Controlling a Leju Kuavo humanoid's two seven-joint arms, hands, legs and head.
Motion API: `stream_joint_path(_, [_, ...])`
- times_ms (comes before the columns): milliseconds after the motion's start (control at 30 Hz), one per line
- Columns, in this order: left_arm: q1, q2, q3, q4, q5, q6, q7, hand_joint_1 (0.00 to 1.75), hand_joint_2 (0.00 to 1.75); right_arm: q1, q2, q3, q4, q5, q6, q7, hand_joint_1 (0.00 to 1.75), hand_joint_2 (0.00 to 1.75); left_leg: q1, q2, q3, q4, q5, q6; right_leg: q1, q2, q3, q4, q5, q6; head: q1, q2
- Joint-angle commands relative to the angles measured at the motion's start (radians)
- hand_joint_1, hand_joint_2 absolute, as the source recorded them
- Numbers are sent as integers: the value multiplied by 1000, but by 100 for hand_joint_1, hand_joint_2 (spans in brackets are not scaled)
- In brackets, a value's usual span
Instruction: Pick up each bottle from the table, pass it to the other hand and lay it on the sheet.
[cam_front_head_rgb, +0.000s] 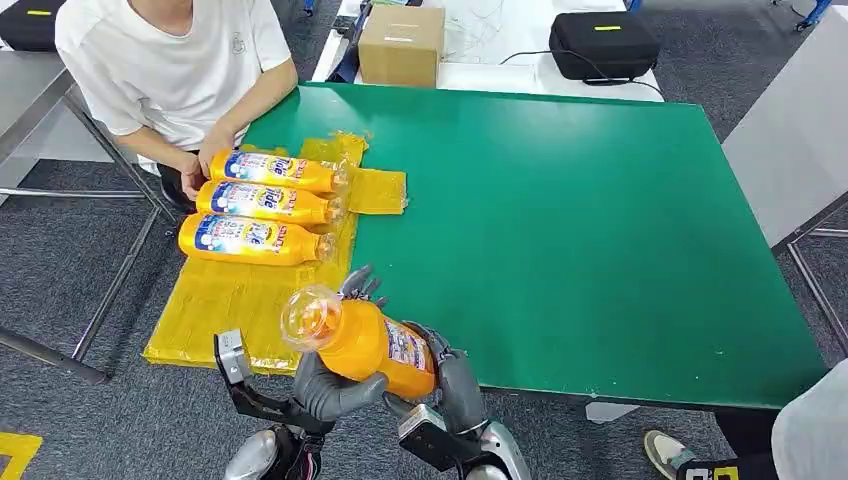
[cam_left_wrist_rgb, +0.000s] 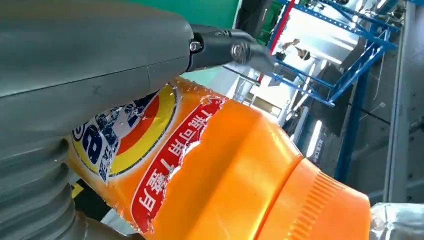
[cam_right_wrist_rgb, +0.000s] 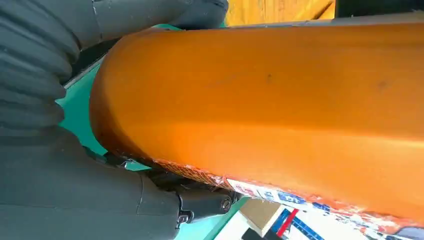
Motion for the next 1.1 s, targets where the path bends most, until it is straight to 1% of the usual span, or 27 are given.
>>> stream_joint_path(33, [-39,1,-72,72,-25,-38,32,175,175,-54,5,54,68,17,35,8,175,175,1,0,8,0,-3,-2,1,0,8,-1,-3,-2,0,0])
stream_joint_path(100, [-40,0,-70,80,-33,-34,40,175,175,-53,2,56,62,22,35,10,175,175,0,0,3,-1,-1,-1,1,0,4,-1,-1,-1,0,0])
stream_joint_path(167, [-40,0,-70,80,-33,-34,40,175,175,-53,2,56,62,22,35,10,175,175,1,1,7,0,-2,-2,1,1,7,-1,-2,-2,0,0])
stream_joint_path(200, [-40,0,-70,80,-33,-34,40,175,175,-53,2,56,62,22,35,10,175,175,0,0,3,-1,-1,-1,0,0,3,-1,-1,-1,0,0])
stream_joint_path(233, [-40,0,-70,80,-33,-34,40,175,175,-53,2,56,62,22,35,10,175,175,1,1,4,0,-1,-1,1,1,4,-1,-1,-2,0,0])
stream_joint_path(300, [-41,-1,-71,89,-71,-1,38,175,175,-49,2,53,46,17,41,14,175,175,1,1,7,0,-2,-2,1,1,6,-1,-2,-2,0,0])
stream_joint_path(367, [-39,-3,-66,82,-119,31,13,175,175,-47,0,53,31,34,30,40,175,175,0,0,3,-1,-1,-1,0,0,3,-1,-1,-1,0,0])
stream_joint_path(400, [-36,-4,-64,69,-150,46,-6,175,175,-45,1,48,25,27,38,49,175,175,1,1,5,0,-2,-1,1,1,5,-1,-1,-2,0,0])
stream_joint_path(433, [-34,-5,-59,58,-152,48,-8,175,175,-44,3,41,22,19,44,55,169,175,1,1,7,0,-3,-1,1,1,7,-1,-2,-2,0,0])
stream_joint_path(467, [-31,-4,-53,43,-164,59,-10,175,175,-42,4,34,19,13,49,61,154,175,1,1,6,0,-2,-1,1,1,6,-1,-2,-2,0,0])
stream_joint_path(500, [-27,-3,-47,29,-167,62,-11,175,175,-41,6,26,21,5,55,71,26,175,1,1,4,0,-2,-1,1,1,4,0,-1,-1,0,0])
stream_joint_path(533, [-22,-2,-36,16,-166,67,-10,175,175,-41,7,21,27,0,60,80,0,175,0,1,3,0,-1,-1,1,1,2,0,-1,-1,0,0])
stream_joint_path(567, [-20,-2,-31,9,-174,79,-11,175,175,-40,9,17,27,-1,57,82,0,0,1,1,5,1,-3,-1,1,1,5,0,-2,-2,0,0])
stream_joint_path(600, [-15,0,-15,-13,-189,101,-15,175,175,-38,10,11,28,-3,46,70,0,0,1,1,6,0,-3,-1,1,1,6,0,-2,-2,0,0])
stream_joint_path(633, [-15,2,6,-32,-205,133,-21,175,175,-30,12,0,22,-2,-10,16,0,0,1,2,7,1,-4,-2,2,2,7,0,-3,-2,0,0])
stream_joint_path(700, [-16,10,44,-61,-254,193,-30,175,175,-10,12,-27,1,-25,-48,-12,0,0,1,1,4,0,-2,-1,1,1,4,0,-2,-2,0,0])
stream_joint_path(733, [-16,18,72,-74,-269,214,-21,175,175,4,13,-51,-15,-29,-95,-39,0,0,1,0,3,0,-1,-1,1,0,3,0,-1,-1,0,0])
stream_joint_path(767, [-23,31,92,-79,-293,229,-25,175,175,9,12,-71,-19,-35,-115,-47,0,0,1,0,2,0,-1,-1,1,1,2,-1,-1,-1,0,0])
stream_joint_path(800, [-29,42,109,-80,-306,239,-25,175,175,12,9,-95,-23,-44,-135,-49,0,0,1,1,6,0,-2,-2,1,1,5,0,-2,-2,0,0])
stream_joint_path(833, [-30,46,127,-82,-312,239,-20,175,175,10,5,-108,-21,-48,-142,-55,0,0,1,0,2,-1,0,-1,1,0,2,-1,-1,-1,0,0])
stream_joint_path(867, [-31,48,133,-82,-313,235,-18,175,175,9,3,-111,-21,-50,-140,-57,0,0,1,0,6,-1,-2,-2,1,0,6,-1,-2,-2,0,0])
stream_joint_path(933, [-31,48,133,-82,-313,235,-18,175,175,9,3,-111,-21,-50,-140,-57,0,0,1,2,4,-1,-1,-1,1,2,3,-1,-1,-2,0,0])
stream_joint_path(967, [-28,44,133,-81,-319,236,-19,175,175,12,8,-122,-22,-49,-156,-65,0,0,0,1,3,-1,-1,-1,0,1,2,-1,0,-1,0,0])
stream_joint_path(1033, [-26,49,152,-94,-319,237,-17,175,175,20,20,-166,-35,-72,-206,-90,0,0,2,1,7,-1,-2,-2,2,1,7,-1,-2,-3,0,0])
stream_joint_path(1100, [-27,54,176,-108,-328,253,-27,175,175,25,33,-206,-57,-98,-246,-107,0,0,1,-1,5,-1,-2,-2,1,-1,5,-1,-2,-2,0,0])
